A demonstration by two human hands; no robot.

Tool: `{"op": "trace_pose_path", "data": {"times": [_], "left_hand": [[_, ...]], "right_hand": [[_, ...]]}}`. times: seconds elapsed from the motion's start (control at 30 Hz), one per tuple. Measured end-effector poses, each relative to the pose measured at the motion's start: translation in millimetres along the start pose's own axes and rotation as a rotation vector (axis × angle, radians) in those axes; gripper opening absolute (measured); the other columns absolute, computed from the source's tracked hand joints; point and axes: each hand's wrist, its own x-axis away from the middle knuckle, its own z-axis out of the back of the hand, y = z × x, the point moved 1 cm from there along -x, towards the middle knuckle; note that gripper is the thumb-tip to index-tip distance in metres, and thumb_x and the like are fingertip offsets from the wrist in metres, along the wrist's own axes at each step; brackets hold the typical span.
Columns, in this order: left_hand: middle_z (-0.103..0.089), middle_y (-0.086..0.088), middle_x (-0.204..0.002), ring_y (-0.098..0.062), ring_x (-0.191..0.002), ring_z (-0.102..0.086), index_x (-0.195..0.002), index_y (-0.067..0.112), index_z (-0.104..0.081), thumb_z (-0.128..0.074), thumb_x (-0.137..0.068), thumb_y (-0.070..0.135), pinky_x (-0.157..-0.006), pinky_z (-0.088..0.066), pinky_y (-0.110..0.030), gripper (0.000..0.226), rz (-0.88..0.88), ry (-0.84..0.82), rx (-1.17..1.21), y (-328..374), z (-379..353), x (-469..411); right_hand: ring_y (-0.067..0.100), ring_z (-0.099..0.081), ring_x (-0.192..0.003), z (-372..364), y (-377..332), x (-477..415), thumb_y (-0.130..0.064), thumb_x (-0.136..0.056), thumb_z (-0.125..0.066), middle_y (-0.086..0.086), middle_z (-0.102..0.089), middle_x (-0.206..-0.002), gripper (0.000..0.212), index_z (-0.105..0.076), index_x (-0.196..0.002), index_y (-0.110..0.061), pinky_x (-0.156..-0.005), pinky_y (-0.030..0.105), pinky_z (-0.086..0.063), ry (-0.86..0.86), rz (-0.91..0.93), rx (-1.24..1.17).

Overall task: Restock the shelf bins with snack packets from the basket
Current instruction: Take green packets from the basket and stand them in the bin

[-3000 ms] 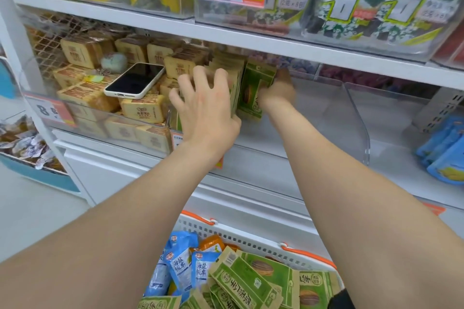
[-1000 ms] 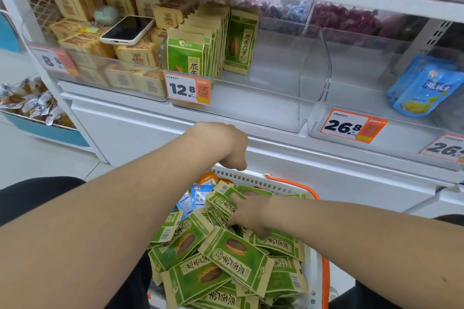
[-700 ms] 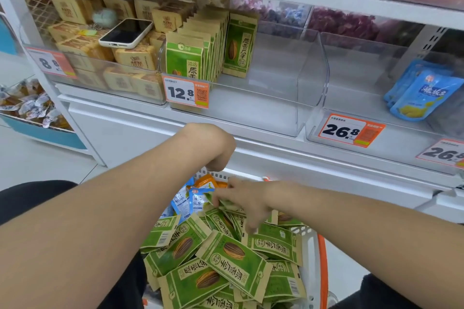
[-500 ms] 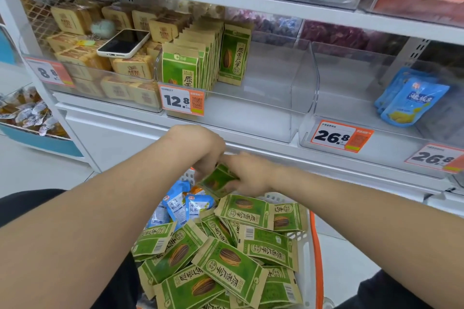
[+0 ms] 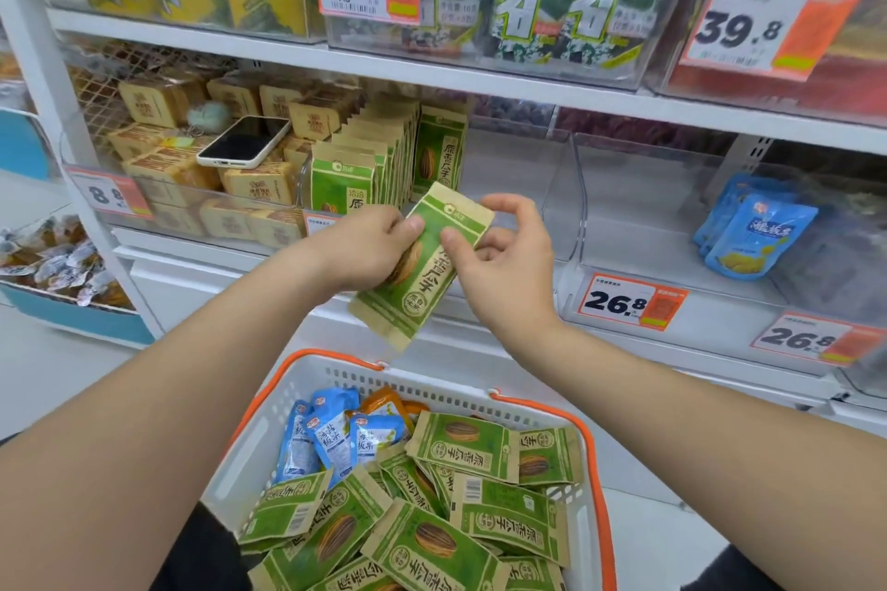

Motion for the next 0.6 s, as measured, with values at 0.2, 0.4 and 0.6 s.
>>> {"op": "trace_pose_path", "data": {"times": [0.2,0.4,0.6], "left_hand": [[-0.054,-0.002,-0.065,-0.024,-0.061,-0.051,-0.074,0.012,-0.054,-0.038,-0.108,0.057,-0.058,-0.034,-0.037,0.058,-0.08,0.387,0.111,15.0,-5.8,-2.4],[-0.067,-0.014,-0.088,-0.036,-0.083,-0.055,-0.081,0.008,-0.061,-0.028,-0.114,0.038,-0.073,-0.034,-0.039,0.055,0.033,0.675,0.119,14.3,-9.7,-20.2],[-0.058,-0.001,-0.064,-0.033,-0.071,-0.057,-0.062,0.017,-0.053,-0.046,-0.109,0.034,-0.063,-0.032,-0.038,0.05,-0.022,0.746,0.103,15.2,-0.3,-33.5]], "right_hand": [[0.031,-0.069,-0.092,-14.6,-11.1,-22.7,-0.066,-0.096,-0.029,0.002,-0.074,-0.089,0.058,-0.064,-0.102,-0.019,-0.085,0.052,-0.056,-0.016,-0.143,0.219],[0.041,-0.067,-0.091,-31.5,-36.2,-39.4,-0.066,-0.1,-0.027,0.013,-0.066,-0.098,0.06,-0.055,-0.102,-0.013,-0.075,0.059,-0.059,-0.102,-0.11,0.268],[0.023,-0.069,-0.059,-22.4,-43.6,-54.0,-0.042,-0.101,-0.063,0.007,-0.074,-0.081,0.025,-0.065,-0.099,-0.017,-0.041,0.032,-0.049,-0.211,-0.106,0.071]]}}
